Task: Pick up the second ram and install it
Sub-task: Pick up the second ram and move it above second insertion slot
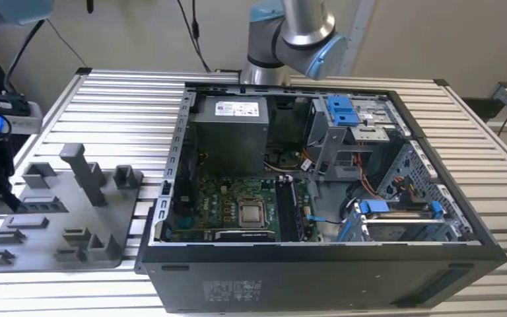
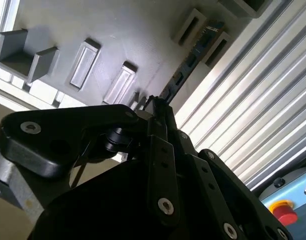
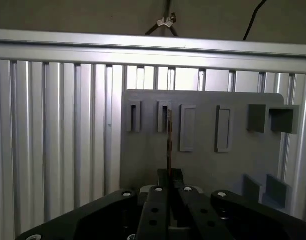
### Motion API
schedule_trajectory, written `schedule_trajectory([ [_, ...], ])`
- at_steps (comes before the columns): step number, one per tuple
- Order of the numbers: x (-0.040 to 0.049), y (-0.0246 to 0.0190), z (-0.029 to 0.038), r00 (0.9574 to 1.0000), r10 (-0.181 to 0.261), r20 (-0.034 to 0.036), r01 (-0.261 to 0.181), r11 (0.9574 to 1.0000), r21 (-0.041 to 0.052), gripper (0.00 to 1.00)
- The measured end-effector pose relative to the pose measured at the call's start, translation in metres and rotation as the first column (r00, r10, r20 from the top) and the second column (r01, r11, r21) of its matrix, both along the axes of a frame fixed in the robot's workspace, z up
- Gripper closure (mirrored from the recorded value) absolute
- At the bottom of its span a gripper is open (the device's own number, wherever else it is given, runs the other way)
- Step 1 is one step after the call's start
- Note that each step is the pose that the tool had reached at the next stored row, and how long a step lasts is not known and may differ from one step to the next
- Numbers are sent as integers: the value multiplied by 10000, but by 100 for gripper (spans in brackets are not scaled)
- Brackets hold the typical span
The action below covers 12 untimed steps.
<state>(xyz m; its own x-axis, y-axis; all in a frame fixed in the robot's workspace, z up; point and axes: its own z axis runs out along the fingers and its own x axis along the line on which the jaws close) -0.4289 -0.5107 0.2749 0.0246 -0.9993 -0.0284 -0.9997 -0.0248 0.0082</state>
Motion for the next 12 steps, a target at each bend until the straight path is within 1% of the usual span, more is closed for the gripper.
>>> schedule_trajectory([
  [3,-1,-1,24,10000,-16,10,16,10000,0,86],
  [12,-4,0,159,10000,-51,22,51,10000,0,86],
])
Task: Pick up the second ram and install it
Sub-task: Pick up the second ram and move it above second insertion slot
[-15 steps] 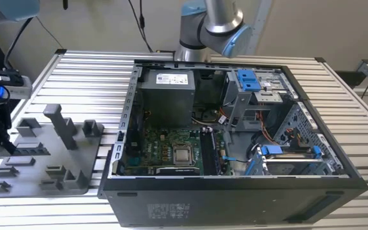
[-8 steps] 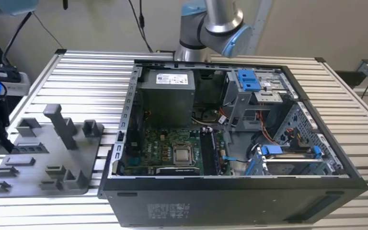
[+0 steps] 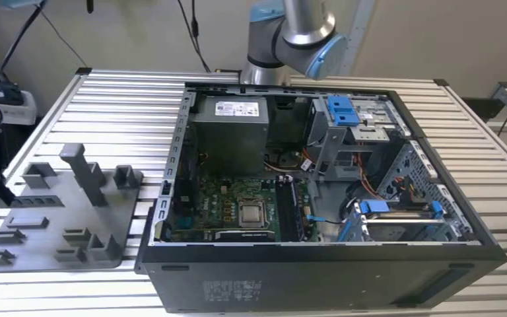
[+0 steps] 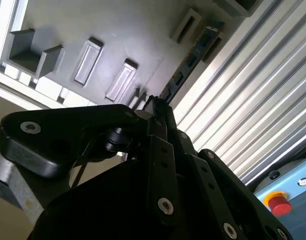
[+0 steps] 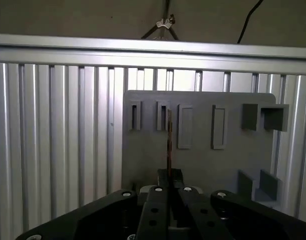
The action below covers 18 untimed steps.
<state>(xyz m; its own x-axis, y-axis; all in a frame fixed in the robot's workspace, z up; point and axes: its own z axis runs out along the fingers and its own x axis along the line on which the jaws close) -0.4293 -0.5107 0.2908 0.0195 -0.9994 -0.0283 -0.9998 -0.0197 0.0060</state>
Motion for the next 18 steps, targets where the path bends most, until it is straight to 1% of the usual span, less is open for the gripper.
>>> schedule_trajectory([
  [7,0,0,109,10000,-25,0,25,10000,0,86],
  [15,-1,0,173,10000,-34,4,34,10000,0,86],
  [18,-1,0,208,10000,-44,4,44,10000,0,86],
])
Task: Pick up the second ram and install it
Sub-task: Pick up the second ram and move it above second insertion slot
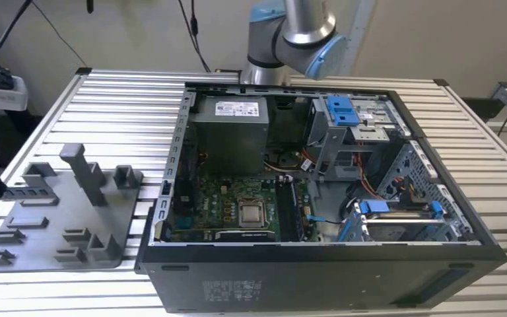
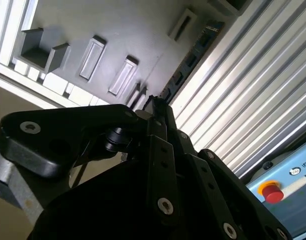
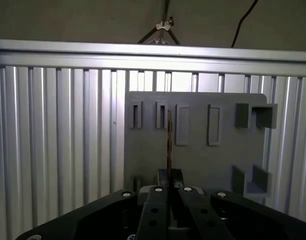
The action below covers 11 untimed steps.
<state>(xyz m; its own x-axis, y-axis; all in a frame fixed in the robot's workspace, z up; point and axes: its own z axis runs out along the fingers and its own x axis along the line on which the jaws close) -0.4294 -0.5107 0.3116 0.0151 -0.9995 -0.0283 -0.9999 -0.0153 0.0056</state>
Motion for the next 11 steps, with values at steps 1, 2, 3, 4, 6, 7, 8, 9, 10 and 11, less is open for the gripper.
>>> schedule_trajectory([
  [1,0,0,13,10000,-2,0,2,10000,0,86],
  [2,0,0,26,10000,-4,0,4,10000,0,86],
  [3,0,0,39,10000,-6,0,6,10000,0,86],
  [4,0,0,54,10000,-8,-1,8,10000,-1,86],
  [6,0,0,81,10000,-11,0,11,10000,0,86],
  [7,0,0,90,10000,-15,1,15,10000,0,86],
  [8,0,0,96,10000,-20,1,20,10000,1,86],
  [9,0,0,104,10000,-24,1,24,10000,0,86],
  [10,0,0,114,10000,-27,-1,27,10000,-1,86],
  [11,0,0,126,10000,-29,0,29,10000,0,86],
])
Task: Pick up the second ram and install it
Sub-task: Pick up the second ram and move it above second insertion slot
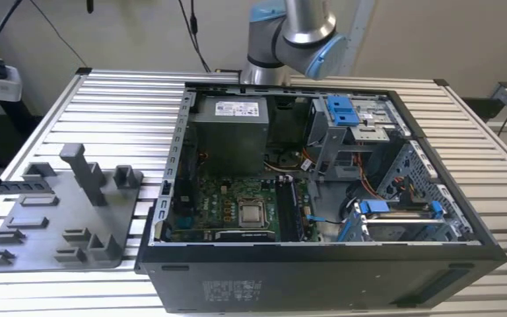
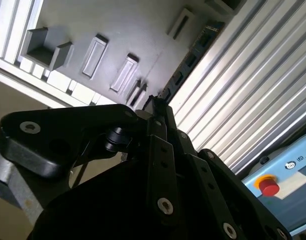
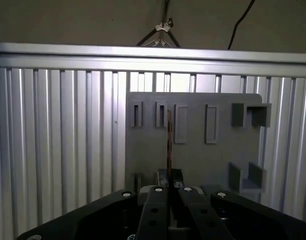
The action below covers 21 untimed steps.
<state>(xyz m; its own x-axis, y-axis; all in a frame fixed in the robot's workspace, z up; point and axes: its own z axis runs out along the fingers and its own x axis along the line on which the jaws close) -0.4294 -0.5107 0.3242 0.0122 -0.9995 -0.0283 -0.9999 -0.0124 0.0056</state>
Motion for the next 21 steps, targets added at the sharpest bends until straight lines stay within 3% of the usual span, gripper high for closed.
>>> schedule_trajectory([
  [13,0,0,163,10000,-47,0,47,10000,0,86],
  [21,1,-1,320,10000,-51,1,51,10000,2,86],
])
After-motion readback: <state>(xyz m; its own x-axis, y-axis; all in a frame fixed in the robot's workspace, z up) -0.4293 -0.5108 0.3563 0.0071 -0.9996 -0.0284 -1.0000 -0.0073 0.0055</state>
